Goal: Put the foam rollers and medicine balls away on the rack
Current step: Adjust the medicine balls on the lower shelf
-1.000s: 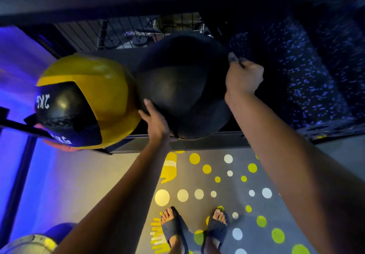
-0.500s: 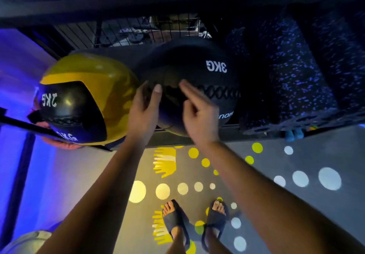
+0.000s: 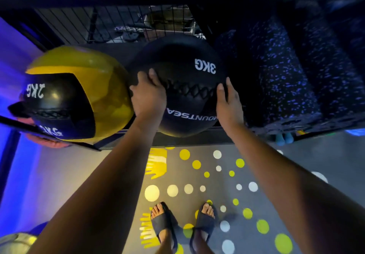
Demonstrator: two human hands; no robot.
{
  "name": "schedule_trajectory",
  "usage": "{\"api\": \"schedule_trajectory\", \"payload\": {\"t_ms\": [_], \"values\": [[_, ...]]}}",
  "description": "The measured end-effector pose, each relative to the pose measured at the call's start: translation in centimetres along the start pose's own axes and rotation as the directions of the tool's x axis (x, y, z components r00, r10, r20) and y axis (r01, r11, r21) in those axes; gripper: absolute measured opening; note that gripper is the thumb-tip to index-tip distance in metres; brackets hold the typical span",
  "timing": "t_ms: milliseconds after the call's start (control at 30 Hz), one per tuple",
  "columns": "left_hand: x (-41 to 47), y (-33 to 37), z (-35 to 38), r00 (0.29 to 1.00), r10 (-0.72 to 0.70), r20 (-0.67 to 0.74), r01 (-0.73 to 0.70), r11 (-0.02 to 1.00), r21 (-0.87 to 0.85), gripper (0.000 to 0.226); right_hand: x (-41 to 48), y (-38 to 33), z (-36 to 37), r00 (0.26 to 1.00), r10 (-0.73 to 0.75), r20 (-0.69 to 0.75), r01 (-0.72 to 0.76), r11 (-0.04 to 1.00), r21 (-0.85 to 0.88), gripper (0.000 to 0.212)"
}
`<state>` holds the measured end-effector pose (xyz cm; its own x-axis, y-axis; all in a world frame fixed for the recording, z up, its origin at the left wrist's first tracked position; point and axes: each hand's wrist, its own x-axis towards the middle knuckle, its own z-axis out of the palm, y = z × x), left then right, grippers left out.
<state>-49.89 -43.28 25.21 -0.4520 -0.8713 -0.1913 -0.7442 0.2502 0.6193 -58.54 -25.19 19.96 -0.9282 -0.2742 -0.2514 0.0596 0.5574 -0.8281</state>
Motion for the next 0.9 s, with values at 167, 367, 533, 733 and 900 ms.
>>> {"api": "schedule_trajectory", "payload": {"t_ms": [167,367,533,733,900], "values": [[-1.3,-3.8,-0.3,0.967,0.206,-0.152,-0.201,0.978,0.049,0.045,1.3,2.0,-0.1,0.990,0.132,-0.050,-0.127,0.987,0.095,0.059],[-4.5,-10.5,0.1,0.963,0.046,-0.267,-0.139,0.930,-0.341,0.036,6.6,3.0,0.7,0.778,0.459,0.429,-0.613,0.704,0.358,0.122],[-1.6,-14.5,-1.2,0.987,-0.159,-0.039,0.105,0.798,-0.594,0.045,6.8,-0.3,2.2,0.819,0.307,0.484,-0.513,0.770,0.380,0.118],[-4.4,-15.7,1.2,0.910,-0.399,0.112,0.322,0.508,-0.799,0.035,7.8,-5.9,3.4,0.914,0.137,0.381,-0.232,0.949,0.213,0.088],[-3.7,-13.6,4.8,0.879,-0.427,0.213,0.364,0.310,-0.878,0.056,10.0,-6.3,2.8,0.960,0.081,0.267,-0.132,0.975,0.179,0.097]]}}
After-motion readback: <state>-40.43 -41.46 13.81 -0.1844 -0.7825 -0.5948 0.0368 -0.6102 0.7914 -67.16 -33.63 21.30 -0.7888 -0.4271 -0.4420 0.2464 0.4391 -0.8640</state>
